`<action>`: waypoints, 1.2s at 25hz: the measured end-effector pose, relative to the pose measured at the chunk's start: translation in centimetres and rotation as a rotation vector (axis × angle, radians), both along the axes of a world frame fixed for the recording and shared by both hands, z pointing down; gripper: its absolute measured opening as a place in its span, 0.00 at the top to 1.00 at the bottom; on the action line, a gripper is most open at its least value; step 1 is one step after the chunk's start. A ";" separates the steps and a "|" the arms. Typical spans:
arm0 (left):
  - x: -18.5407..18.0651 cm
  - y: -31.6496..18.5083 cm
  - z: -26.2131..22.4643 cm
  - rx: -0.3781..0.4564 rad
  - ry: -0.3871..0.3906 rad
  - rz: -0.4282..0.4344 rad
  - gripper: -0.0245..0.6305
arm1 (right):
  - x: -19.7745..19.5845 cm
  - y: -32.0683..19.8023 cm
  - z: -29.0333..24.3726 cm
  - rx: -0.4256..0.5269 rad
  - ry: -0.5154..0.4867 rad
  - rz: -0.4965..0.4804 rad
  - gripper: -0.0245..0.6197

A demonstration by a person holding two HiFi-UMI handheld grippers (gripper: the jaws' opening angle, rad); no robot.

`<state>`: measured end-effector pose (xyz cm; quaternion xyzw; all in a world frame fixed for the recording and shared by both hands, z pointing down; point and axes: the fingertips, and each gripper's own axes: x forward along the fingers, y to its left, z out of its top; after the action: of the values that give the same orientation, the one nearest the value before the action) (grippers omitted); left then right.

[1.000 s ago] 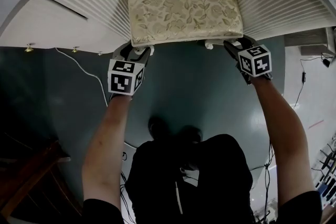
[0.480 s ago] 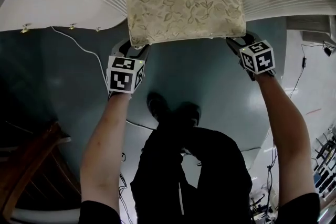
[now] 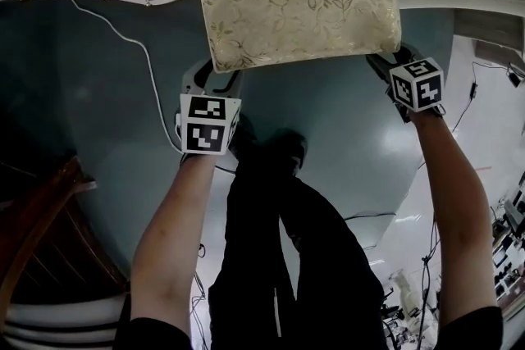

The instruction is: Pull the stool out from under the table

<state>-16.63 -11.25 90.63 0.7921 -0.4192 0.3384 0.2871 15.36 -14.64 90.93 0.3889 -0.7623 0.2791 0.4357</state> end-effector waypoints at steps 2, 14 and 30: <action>-0.3 0.1 0.0 -0.041 -0.019 -0.019 0.62 | -0.2 0.1 0.0 -0.035 -0.019 -0.010 0.61; 0.1 0.4 0.4 -0.149 -0.076 -0.118 0.59 | 0.3 0.1 -0.1 -0.125 -0.099 -0.060 0.61; -1.2 0.2 -1.2 -0.281 -0.090 -0.050 0.59 | -0.9 2.2 -0.4 -0.271 -0.122 0.051 0.60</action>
<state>-17.83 -11.04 89.39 0.7173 -0.3996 0.4219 0.3845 14.50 -12.47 90.58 0.3281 -0.7324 0.4136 0.4299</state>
